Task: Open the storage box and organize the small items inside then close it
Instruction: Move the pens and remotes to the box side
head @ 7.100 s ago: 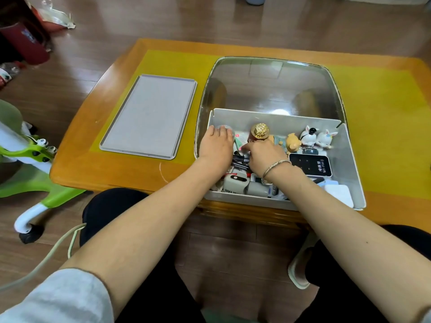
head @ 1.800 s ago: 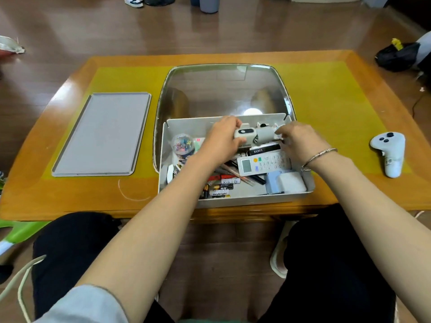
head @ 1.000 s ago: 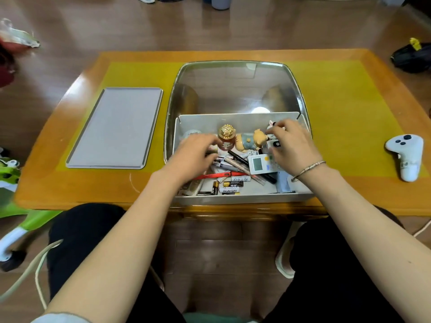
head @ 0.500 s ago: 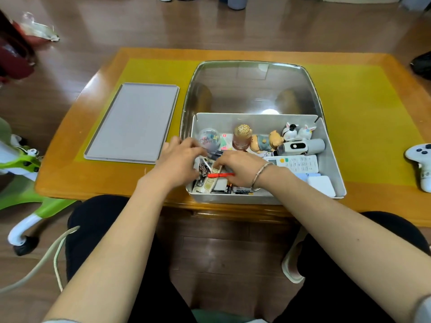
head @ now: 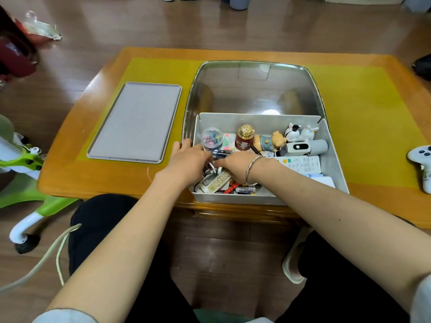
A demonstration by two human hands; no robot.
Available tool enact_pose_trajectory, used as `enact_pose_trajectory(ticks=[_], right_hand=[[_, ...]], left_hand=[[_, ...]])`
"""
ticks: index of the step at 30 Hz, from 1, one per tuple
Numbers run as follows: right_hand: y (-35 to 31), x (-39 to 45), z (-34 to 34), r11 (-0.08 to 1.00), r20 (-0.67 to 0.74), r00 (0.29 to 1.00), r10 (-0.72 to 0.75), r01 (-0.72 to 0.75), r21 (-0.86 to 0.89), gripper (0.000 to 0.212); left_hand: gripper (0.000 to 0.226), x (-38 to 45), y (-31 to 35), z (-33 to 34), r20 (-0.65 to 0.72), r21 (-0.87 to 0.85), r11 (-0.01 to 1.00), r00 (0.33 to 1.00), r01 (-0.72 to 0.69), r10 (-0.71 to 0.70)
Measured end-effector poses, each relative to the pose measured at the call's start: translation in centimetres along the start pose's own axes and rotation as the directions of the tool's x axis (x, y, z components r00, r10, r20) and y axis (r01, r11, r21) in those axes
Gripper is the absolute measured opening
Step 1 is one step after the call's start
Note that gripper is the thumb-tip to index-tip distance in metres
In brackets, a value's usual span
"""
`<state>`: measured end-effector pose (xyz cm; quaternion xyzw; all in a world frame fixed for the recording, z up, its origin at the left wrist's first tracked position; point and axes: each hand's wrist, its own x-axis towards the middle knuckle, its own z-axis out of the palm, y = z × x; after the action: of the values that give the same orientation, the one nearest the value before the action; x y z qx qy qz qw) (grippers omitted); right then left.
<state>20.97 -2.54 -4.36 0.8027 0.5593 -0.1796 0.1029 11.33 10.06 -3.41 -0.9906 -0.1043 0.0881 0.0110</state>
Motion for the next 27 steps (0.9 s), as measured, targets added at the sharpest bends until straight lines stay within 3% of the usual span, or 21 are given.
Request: enact_pose_trajectory(ticks=[4,10,15,21,27], right_hand=[[0.6,-0.3,0.0,1.000,-0.068,0.997,-0.021,0.019,-0.019,0.038],[2.1,-3.4,-0.9,0.990,-0.270,0.962,0.037,0.001,0.139,0.029],[6.5,-7.9,-1.3,0.956,-0.356,0.902,0.243,-0.161,0.244,0.043],[12.0,-12.5,-1.0,0.850,-0.442,0.739,0.509,-0.352,0.391,0.055],[13.2,-12.8,0.1,0.751,-0.449,0.607,0.656,-0.470,0.464,0.042]], left_hand=[[0.042,0.2,-0.3,-0.1,0.039,0.009,1.000,0.999,-0.029,0.029],[0.050,0.6,-0.2,-0.1,0.076,0.027,1.000,0.997,0.004,-0.006],[0.045,0.8,0.3,-0.2,0.070,0.089,0.996,0.997,0.028,-0.034],[0.049,1.3,0.8,-0.2,0.076,0.150,0.988,0.996,0.043,-0.055],[0.049,1.2,1.1,-0.3,0.089,0.176,0.983,0.994,0.045,-0.061]])
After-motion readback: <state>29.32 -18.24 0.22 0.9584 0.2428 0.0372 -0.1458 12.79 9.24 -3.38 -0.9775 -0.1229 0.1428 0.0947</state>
